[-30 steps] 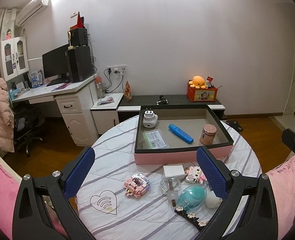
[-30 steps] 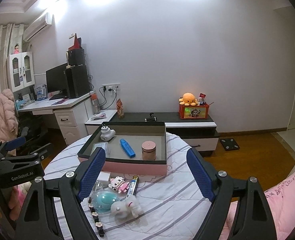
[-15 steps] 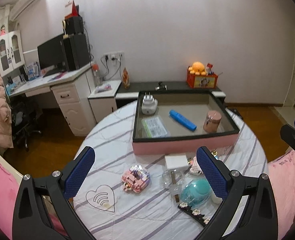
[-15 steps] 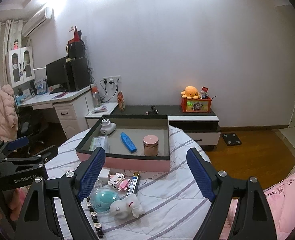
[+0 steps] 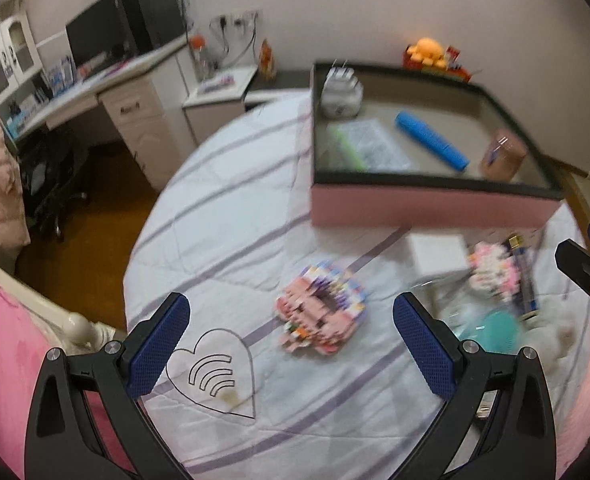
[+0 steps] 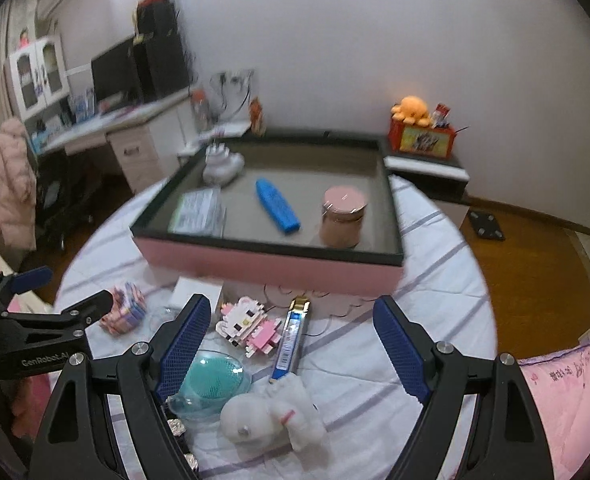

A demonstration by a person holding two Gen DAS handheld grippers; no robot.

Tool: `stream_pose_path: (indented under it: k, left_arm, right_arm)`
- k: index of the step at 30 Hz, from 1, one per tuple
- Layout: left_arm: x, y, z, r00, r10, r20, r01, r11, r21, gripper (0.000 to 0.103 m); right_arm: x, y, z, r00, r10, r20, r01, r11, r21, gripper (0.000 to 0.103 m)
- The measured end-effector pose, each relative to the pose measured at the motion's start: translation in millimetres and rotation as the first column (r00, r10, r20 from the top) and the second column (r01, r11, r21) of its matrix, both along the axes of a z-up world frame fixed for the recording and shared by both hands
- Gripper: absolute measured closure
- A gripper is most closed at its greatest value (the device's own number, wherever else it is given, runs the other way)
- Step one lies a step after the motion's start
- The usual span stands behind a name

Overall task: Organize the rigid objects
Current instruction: 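Grasp the block donut with the left tool while the right tool grasps the block figure and pen box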

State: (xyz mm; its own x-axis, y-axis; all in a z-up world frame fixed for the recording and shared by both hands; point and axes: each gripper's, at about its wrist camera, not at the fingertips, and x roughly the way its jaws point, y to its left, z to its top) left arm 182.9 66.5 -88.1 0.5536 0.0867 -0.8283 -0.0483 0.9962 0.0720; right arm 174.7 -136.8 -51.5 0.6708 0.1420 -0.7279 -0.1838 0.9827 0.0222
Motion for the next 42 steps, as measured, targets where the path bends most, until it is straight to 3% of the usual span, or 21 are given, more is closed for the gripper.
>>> stream_pose_path:
  k: [5,7,9,12,16,17,20,21,22,25,32,42]
  left_arm:
    - [11,10,-26,0.996,-0.002,-0.087,-0.001,1.0,-0.026,0.0]
    - [14,10,-34,0.992,-0.04,-0.12,0.031,0.997,-0.076,0.0]
    - [19,6,-43,0.987,-0.049,-0.15,0.042,0.998,-0.049,0.0]
    - [22,5,-49,0.987,-0.058,-0.148,0.051,0.997,-0.049,0.0]
    - [26,4,-50,0.988,-0.08,-0.132,0.075,0.996,-0.041,0.001]
    - [26,4,-49,0.989,-0.083,-0.124,0.079,0.996,-0.043,0.003]
    - [24,-1,-44,0.986,-0.119,-0.113,0.113,0.992,-0.057,0.022]
    - [26,-5,-41,0.985,-0.134,-0.111,0.128,0.99,-0.061,0.036]
    - [25,-9,-39,0.983,-0.145,-0.111,0.139,0.988,-0.061,0.042]
    - [26,-19,-37,0.982,-0.156,-0.11,0.155,0.988,-0.014,0.042]
    - [27,-20,-31,0.983,-0.149,-0.11,0.148,0.989,-0.014,0.042]
    - [28,-20,1,0.991,-0.135,-0.021,0.135,0.991,0.002,0.042]
  right_arm:
    - [24,16,-26,0.994,0.068,-0.083,-0.074,0.995,-0.07,0.019]
    - [32,23,-40,0.987,0.089,-0.133,-0.105,0.988,-0.114,0.02]
    - [37,28,-53,0.976,0.121,-0.181,-0.146,0.981,-0.13,0.022]
    - [45,27,-61,0.961,0.16,-0.225,-0.181,0.98,-0.078,0.022]
    - [52,28,-70,0.953,0.163,-0.257,-0.189,0.979,-0.079,0.023]
    - [51,28,-71,0.951,0.168,-0.26,-0.191,0.979,-0.066,0.028]
    - [49,26,-71,0.958,0.126,-0.259,-0.156,0.983,-0.1,0.058]
    - [48,25,-71,0.959,0.123,-0.255,-0.151,0.984,-0.097,0.058]
    - [46,23,-70,0.96,0.114,-0.257,-0.138,0.987,-0.08,0.059]
    - [45,18,-67,0.962,0.099,-0.255,-0.115,0.992,-0.051,0.058]
    - [43,6,-57,0.967,0.087,-0.24,-0.082,0.996,0.031,0.058]
    - [41,0,-29,0.988,0.062,-0.14,-0.048,0.994,0.099,0.058]
